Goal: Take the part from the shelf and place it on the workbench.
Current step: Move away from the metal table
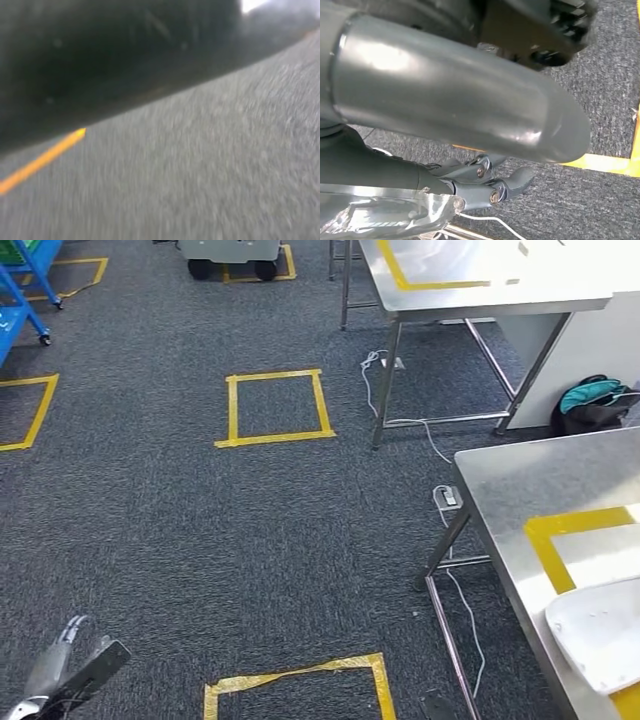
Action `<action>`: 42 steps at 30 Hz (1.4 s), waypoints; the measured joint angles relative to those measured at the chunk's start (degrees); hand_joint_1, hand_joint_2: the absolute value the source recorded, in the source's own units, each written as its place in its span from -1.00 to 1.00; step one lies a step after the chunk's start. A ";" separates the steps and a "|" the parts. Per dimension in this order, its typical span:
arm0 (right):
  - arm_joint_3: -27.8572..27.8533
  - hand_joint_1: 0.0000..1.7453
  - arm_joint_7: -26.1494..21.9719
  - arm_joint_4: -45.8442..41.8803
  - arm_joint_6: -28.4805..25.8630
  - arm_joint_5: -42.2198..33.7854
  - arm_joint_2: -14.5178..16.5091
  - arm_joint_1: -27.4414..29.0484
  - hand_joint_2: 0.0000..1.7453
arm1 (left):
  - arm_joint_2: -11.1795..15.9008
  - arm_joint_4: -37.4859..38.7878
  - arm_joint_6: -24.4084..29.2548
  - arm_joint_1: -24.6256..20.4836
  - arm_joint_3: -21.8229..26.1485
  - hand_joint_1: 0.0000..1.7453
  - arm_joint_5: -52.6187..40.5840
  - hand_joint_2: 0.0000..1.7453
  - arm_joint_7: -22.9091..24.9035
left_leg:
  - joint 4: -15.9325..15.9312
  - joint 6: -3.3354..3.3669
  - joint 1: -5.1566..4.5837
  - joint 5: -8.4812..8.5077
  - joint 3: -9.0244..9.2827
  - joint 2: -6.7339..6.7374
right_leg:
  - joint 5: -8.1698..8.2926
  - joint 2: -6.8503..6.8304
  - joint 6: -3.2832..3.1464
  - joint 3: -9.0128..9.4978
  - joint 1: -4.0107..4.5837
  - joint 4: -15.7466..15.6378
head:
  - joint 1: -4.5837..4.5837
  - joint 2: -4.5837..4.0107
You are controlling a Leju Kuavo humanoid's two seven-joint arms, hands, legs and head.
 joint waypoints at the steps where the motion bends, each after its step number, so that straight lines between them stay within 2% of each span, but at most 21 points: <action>1: -0.19 -1.00 0.01 0.00 -0.16 -0.03 -0.03 0.09 -1.00 | -0.50 1.47 -0.18 0.00 1.23 -1.00 0.50 -1.00 -0.73 | 0.01 -0.06 0.06 0.00 0.06 -0.81 | 1.71 0.23 -0.05 0.76 -0.04 -2.09 | 0.00 0.00; 3: -0.63 -1.00 0.02 0.01 -0.48 -0.05 -0.08 0.13 -1.00 | -1.11 4.45 -0.31 -0.09 3.81 -1.00 1.00 -1.00 -1.83 | 0.15 -0.43 0.17 -0.03 0.12 -2.33 | 5.80 2.44 -0.05 4.41 -0.37 -10.16 | 0.02 0.00; 5: -1.01 -1.00 0.03 0.04 -0.61 -0.03 -0.07 0.16 -1.00 | -1.37 7.23 -0.31 -0.34 6.20 -1.00 1.11 -1.00 -2.44 | 0.40 -1.10 0.22 0.00 -0.16 -3.71 | 7.52 4.73 -0.13 7.20 -0.69 -15.49 | -0.03 0.00; 8: -1.39 -1.00 0.01 0.06 -0.67 -0.21 -0.09 0.20 -1.00 | -1.70 11.17 -0.08 -0.24 9.70 -1.00 1.56 -1.00 -3.61 | 0.35 -2.17 0.51 0.35 -0.59 -4.92 | 7.67 3.81 -1.05 7.79 -0.50 -16.23 | -0.09 0.01; 10: -1.80 -1.00 -0.03 0.06 -0.74 -0.55 -0.10 0.18 -1.00 | -2.18 13.23 0.27 -0.26 12.12 -1.00 2.67 -1.00 -4.70 | 2.31 -2.62 0.38 -1.08 -1.60 -2.42 | 7.94 2.44 -1.87 7.93 -0.45 -16.54 | -0.38 0.00; 12: -2.34 -1.00 -0.05 0.06 -0.86 -0.77 -0.12 0.35 -1.00 | -3.00 14.91 -0.02 -0.86 14.76 -1.00 4.34 -1.00 -5.68 | 8.66 -2.89 0.20 -4.67 -4.61 0.90 | 7.95 0.77 -2.40 7.96 -0.25 -16.69 | -0.63 0.01; 14: -2.80 -1.00 -0.03 0.06 -0.99 -0.78 -0.13 0.54 -1.00 | -4.10 16.55 -1.23 -1.16 17.63 -1.00 5.74 -1.00 -6.26 | 15.63 -3.05 0.26 -7.46 -7.78 1.88 | 7.84 -1.00 -2.61 7.91 -0.07 -16.69 | -0.64 0.01; 15: -2.98 -1.00 -0.02 0.06 -1.10 -0.75 -0.13 0.56 -1.00 | -4.64 17.33 -1.88 -1.08 19.13 -1.00 6.23 -1.00 -6.41 | 16.83 -3.07 0.29 -7.47 -8.19 2.04 | 7.80 -1.78 -2.65 7.90 -0.04 -16.68 | -0.66 0.00; 17: -3.37 -1.00 0.02 0.06 -1.38 -0.68 -0.13 0.50 -1.00 | -5.60 18.63 -2.78 -0.91 21.99 -1.00 6.99 -1.00 -6.48 | 12.52 -2.97 0.29 -4.71 -5.64 2.74 | 7.68 -3.16 -2.54 8.00 -0.02 -16.68 | -0.66 0.00; 20: -3.87 -1.00 0.14 0.06 -1.54 -0.59 -0.13 0.45 -1.00 | -7.02 19.91 -3.51 -1.24 25.44 -1.00 7.39 -1.00 -5.84 | 2.21 -2.41 -0.09 -1.22 0.14 6.21 | 7.18 -5.03 -1.79 8.40 0.32 -16.53 | -0.59 0.00; 21: -3.98 -1.00 0.17 0.06 -1.54 -0.56 -0.13 0.42 -1.00 | -7.49 20.24 -3.69 -1.32 26.30 -1.00 7.30 -1.00 -5.51 | 1.02 -2.13 -0.27 -1.12 0.74 6.58 | 7.02 -5.61 -1.49 8.58 0.45 -16.53 | -0.56 0.00; 23: -4.10 -1.00 0.25 0.06 -1.56 -0.48 -0.13 0.29 -1.00 | -8.32 20.91 -3.98 -1.21 27.65 -1.00 7.05 -1.00 -4.94 | 0.64 -1.47 -0.40 -1.10 0.75 5.35 | 6.79 -6.68 -0.88 8.96 0.42 -16.68 | -0.49 0.01; 25: -4.18 -1.00 0.33 0.06 -1.61 -0.35 -0.13 0.13 -1.00 | -9.16 21.44 -4.10 -1.09 28.67 -1.00 6.71 -1.00 -4.28 | 0.40 -0.76 -0.19 -0.94 0.92 4.15 | 5.50 -5.18 -0.25 8.49 0.16 -15.15 | -0.34 0.01; 28: -4.51 -1.00 0.45 0.06 -1.68 -0.29 -0.13 0.32 -1.00 | -10.38 22.06 -4.25 -1.45 29.77 -1.00 6.14 -1.00 -3.34 | 0.30 -0.03 0.07 -0.82 0.94 2.19 | 0.41 -0.83 0.27 3.76 -0.05 -4.95 | 0.13 0.01; 30: -4.83 -1.00 0.53 0.06 -1.77 -0.38 -0.14 0.57 -1.00 | -11.07 22.45 -4.44 -1.45 30.43 -1.00 6.22 -1.00 -3.05 | 0.33 0.05 0.07 -0.80 0.90 0.64 | -0.74 -0.11 0.39 0.97 -0.05 0.08 | 0.21 0.01; 32: -5.18 -1.00 0.54 0.06 -1.85 -0.45 -0.19 0.58 -1.00 | -11.72 22.82 -4.59 -1.34 31.09 -1.00 6.41 -1.00 -2.93 | 0.38 -0.08 0.17 -0.76 0.97 -0.97 | 2.42 0.33 0.41 2.06 -0.19 -3.24 | 0.22 0.01; 34: -5.40 -1.00 0.49 0.07 -1.85 -0.46 -0.23 0.49 -1.00 | -12.22 23.09 -4.73 -1.40 31.71 -1.00 6.40 -1.00 -2.80 | 0.67 -0.59 0.27 -0.80 0.88 -2.52 | 6.18 2.74 0.52 5.63 -0.69 -11.22 | 0.27 0.00; 36: -5.50 -1.00 0.43 0.08 -1.82 -0.44 -0.22 0.48 -1.00 | -12.49 23.17 -4.91 -1.50 32.17 -1.00 6.02 -1.00 -2.45 | 0.95 -1.35 0.31 -0.70 0.44 -3.83 | 7.24 4.82 0.33 7.72 -1.01 -15.46 | 0.25 0.00; 38: -5.66 -1.00 0.42 0.08 -1.83 -0.40 -0.22 0.48 -1.00 | -12.72 23.17 -5.12 -1.29 32.82 -1.00 5.57 -1.00 -1.99 | 0.85 -2.08 0.49 -0.33 -0.01 -5.00 | 7.21 4.23 -0.38 7.87 -0.90 -15.63 | 0.21 0.01; 40: -5.89 -1.00 0.49 0.07 -1.87 -0.38 -0.28 0.45 -1.00 | -13.03 23.17 -5.28 -0.99 33.50 -1.00 5.29 -1.00 -1.66 | 1.73 -2.56 0.49 -0.96 -0.62 -3.79 | 7.48 2.96 -1.19 7.92 -0.83 -15.82 | 0.10 0.02; 42: -6.15 -1.00 0.55 0.06 -1.91 -0.38 -0.34 0.52 -1.00 | -13.50 23.17 -5.42 -1.12 33.94 -1.00 4.93 -1.00 -1.43 | 6.94 -2.81 0.30 -4.09 -3.08 -0.28 | 7.61 1.40 -1.80 8.00 -0.65 -16.06 | -0.18 0.01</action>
